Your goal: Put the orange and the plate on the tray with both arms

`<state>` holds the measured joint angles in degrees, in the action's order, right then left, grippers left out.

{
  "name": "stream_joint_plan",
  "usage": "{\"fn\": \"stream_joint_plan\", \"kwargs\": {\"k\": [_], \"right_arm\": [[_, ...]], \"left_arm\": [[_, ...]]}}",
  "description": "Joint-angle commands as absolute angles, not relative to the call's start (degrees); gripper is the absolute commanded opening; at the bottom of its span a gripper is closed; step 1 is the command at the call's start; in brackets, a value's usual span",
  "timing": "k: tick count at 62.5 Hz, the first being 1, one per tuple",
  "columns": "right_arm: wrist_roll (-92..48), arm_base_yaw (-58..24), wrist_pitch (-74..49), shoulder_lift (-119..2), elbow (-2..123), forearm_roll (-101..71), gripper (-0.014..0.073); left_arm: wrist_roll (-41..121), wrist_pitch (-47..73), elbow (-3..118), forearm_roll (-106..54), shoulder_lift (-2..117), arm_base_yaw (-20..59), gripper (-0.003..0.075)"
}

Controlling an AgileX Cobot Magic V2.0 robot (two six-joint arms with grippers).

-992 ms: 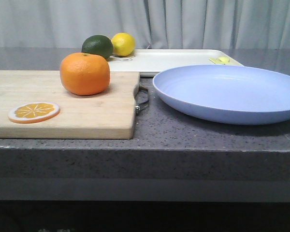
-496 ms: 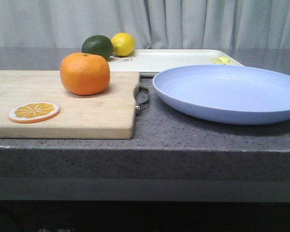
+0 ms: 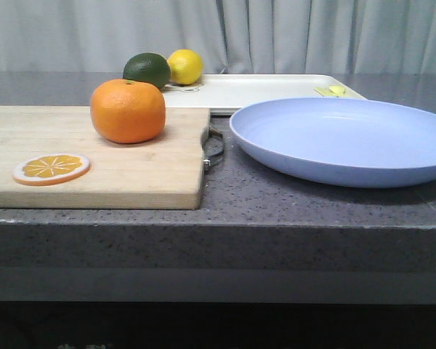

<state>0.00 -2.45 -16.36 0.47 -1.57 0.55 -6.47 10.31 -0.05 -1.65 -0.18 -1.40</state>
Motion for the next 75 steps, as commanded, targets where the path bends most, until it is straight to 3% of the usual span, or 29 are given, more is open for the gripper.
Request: {"fn": "stream_joint_plan", "kwargs": {"k": [1,20,34,45,57,66,75], "right_arm": [[0.0,-2.1,-12.3,1.8,-1.3,1.3,-0.0062],[0.0,-2.1,-3.9,1.8,-1.3,1.3,-0.0062],[0.0,-2.1,3.3,1.8,-0.2,1.3,-0.0062],[0.0,-2.1,-4.5,0.5,10.2,1.3,-0.0062],[1.6,-2.1,-19.1,-12.8,27.0,0.4,-0.0062],[1.6,-2.1,-20.4,-23.0,33.5,-0.6,-0.0062],[1.6,-2.1,-19.8,-26.9,34.6,-0.6,-0.0062]], "left_arm": [[-6.9,5.2,-0.4,-1.7,-1.4,-1.5,-0.0018],[-6.9,4.7,-0.4,-1.7,-1.4,-1.5,-0.0018],[-6.9,-5.4,-0.1,-1.7,-1.4,-1.5,-0.0018],[-6.9,-4.2,7.1,-1.6,-0.1,-1.5,-0.0018],[-6.9,6.5,21.2,0.0,13.3,-1.5,-0.0018],[-6.9,6.5,25.4,0.0,26.5,-1.5,-0.0018],[-6.9,3.2,26.0,0.0,31.9,-1.5,-0.0018]]}}
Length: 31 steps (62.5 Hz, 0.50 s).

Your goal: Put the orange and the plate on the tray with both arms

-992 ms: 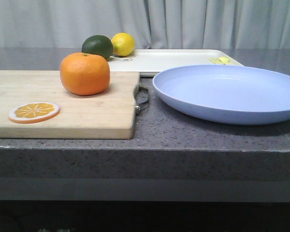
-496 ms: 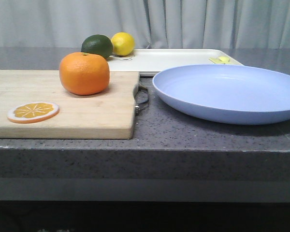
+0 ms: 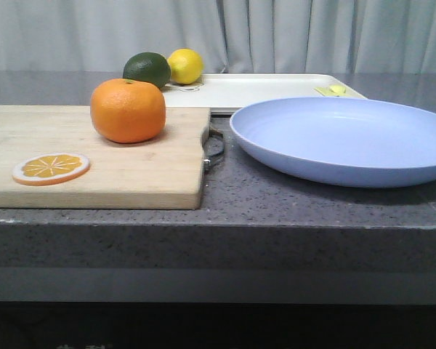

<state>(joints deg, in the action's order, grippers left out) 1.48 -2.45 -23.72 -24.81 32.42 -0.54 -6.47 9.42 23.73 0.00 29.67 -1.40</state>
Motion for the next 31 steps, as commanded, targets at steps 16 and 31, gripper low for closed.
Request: {"fn": "stream_joint_plan", "kwargs": {"k": [16,31], "right_arm": [[1.6,-2.1,-19.9,-27.2,34.5,-0.6,0.0135],[1.6,-2.1,-20.0,-27.2,34.5,-0.6,0.0663]], "left_arm": [[-6.9,1.9,26.0,0.0,32.7,-1.5,0.0022],[-6.9,1.5,26.0,0.0,33.2,-1.5,0.0668]]}}
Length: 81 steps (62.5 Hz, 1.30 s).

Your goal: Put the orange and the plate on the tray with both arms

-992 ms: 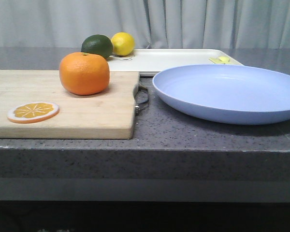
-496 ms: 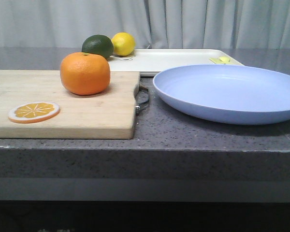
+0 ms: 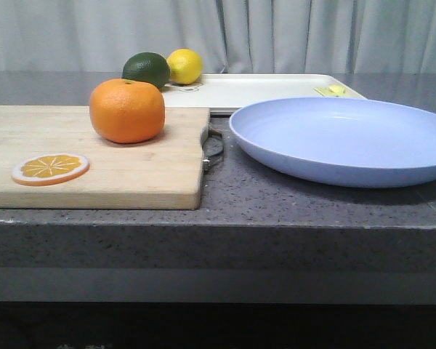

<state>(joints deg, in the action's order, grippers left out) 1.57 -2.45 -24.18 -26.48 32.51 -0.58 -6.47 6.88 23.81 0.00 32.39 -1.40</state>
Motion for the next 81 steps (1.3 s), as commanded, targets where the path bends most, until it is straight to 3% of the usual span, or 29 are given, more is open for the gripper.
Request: {"fn": "stream_joint_plan", "kwargs": {"k": [1,2,8,28,38,57,81], "right_arm": [[1.6,-2.1,-20.1,-27.2,34.5,-0.6,0.0655],[1.6,-2.1,-20.1,-27.2,34.5,-0.6,0.065],[1.6,-2.1,-20.2,-27.2,34.5,-0.6,0.0642],[1.6,-2.1,-20.1,-27.2,34.5,-0.6,0.0642],[1.6,-2.1,-19.9,-27.2,34.5,-0.6,0.0642],[1.6,-2.1,-19.9,-27.2,34.5,-0.6,0.0642],[1.6,-2.1,-19.9,-27.2,34.5,-0.6,0.0642]], "left_arm": [[-6.9,1.5,26.0,0.0,33.3,-1.5,0.0696],[-6.9,1.5,26.0,0.0,33.4,-1.5,0.0716],[-6.9,1.5,26.0,0.0,33.7,-1.5,0.0658],[-6.9,0.4,26.0,-1.6,33.7,-1.5,0.0598],[-6.9,2.9,28.9,-2.3,37.4,0.5,0.0597],[-6.9,16.7,51.1,-2.3,59.3,17.1,0.0597],[-4.1,50.8,89.8,-1.7,94.7,32.0,0.0597]]}}
